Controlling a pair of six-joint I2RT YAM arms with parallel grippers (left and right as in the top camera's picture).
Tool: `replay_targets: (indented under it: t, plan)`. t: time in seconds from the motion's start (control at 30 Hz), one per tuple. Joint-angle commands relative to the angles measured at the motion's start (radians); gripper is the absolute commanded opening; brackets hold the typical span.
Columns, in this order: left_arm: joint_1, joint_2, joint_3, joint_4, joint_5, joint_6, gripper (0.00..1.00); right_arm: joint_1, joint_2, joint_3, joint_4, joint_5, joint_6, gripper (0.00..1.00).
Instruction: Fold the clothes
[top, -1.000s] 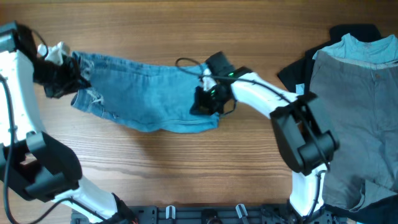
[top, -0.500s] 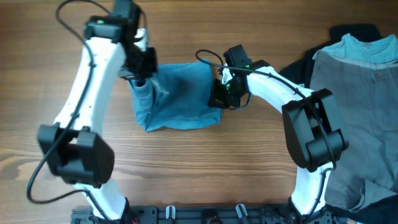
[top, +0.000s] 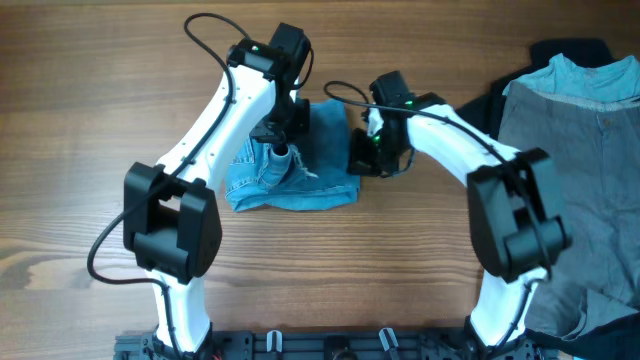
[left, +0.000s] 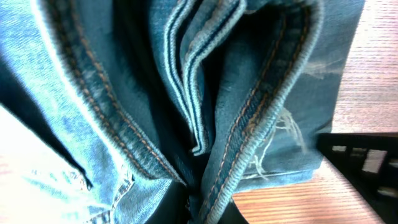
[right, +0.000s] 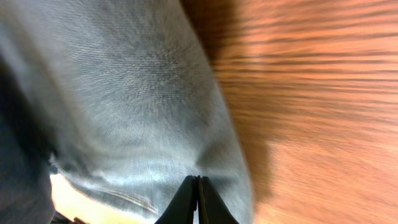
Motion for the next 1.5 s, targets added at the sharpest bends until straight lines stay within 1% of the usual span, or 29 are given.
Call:
replay_targets:
  t: [0.0,0.13,0.33,0.5,0.57,0.6,0.7,0.83,0.9,0.93,1.0,1.07,1.17,1.2,1.33,1.47]
  plan:
    - [0.017,-0.106,0.017,-0.031,-0.017,-0.018,0.04,-0.056,-0.126,-0.003,-0.002,0.032,-0.028,0.06]
    - [0.005,-0.168,0.057,-0.031,-0.016,-0.016,0.04,-0.085,-0.135,-0.004,0.0,0.032,-0.024,0.06]
    - [-0.056,-0.137,0.054,0.002,-0.002,-0.021,0.04,-0.052,-0.085,-0.004,-0.012,0.036,-0.045,0.05]
    - [-0.086,-0.119,0.054,0.011,-0.005,-0.02,0.04,-0.03,0.042,-0.005,-0.033,0.075,0.024,0.06]
    - [-0.082,-0.124,0.055,-0.001,-0.04,-0.02,0.04,-0.043,0.092,-0.004,-0.041,0.077,0.03,0.05]
    - [-0.078,-0.126,0.056,-0.01,-0.056,-0.02,0.04,-0.053,0.102,-0.005,-0.045,0.076,0.015,0.05]
    - [-0.061,-0.133,0.056,-0.035,-0.069,-0.016,0.04,-0.088,0.081,-0.004,-0.04,-0.047,-0.204,0.04]
    - [-0.06,-0.133,0.056,-0.034,-0.07,-0.016,0.04,-0.115,0.005,-0.004,-0.076,-0.041,-0.288,0.05]
    - [-0.06,-0.133,0.056,-0.034,-0.069,-0.016,0.04,-0.117,-0.021,-0.004,-0.08,-0.037,-0.354,0.07]
    - [-0.06,-0.133,0.056,-0.034,-0.069,-0.016,0.04,-0.117,-0.022,-0.004,-0.084,-0.025,-0.36,0.08]
    - [-0.06,-0.133,0.056,-0.033,-0.069,-0.017,0.04,-0.118,-0.02,-0.004,-0.103,0.025,-0.358,0.08]
    - [-0.06,-0.133,0.056,-0.033,-0.069,-0.017,0.04,-0.118,-0.019,-0.004,-0.119,0.135,-0.298,0.08]
    - [-0.06,-0.133,0.056,-0.032,-0.069,-0.017,0.04,-0.118,-0.016,-0.004,-0.14,0.259,-0.244,0.08]
    - [-0.06,-0.133,0.056,-0.032,-0.069,-0.017,0.04,-0.118,-0.012,-0.004,-0.15,0.287,-0.224,0.06]
    - [-0.06,-0.133,0.056,-0.031,-0.069,-0.017,0.04,-0.113,0.019,-0.034,-0.126,0.276,-0.228,0.04]
    - [-0.064,-0.133,0.069,-0.029,-0.069,-0.017,0.04,-0.109,0.051,-0.103,-0.053,0.203,-0.232,0.04]
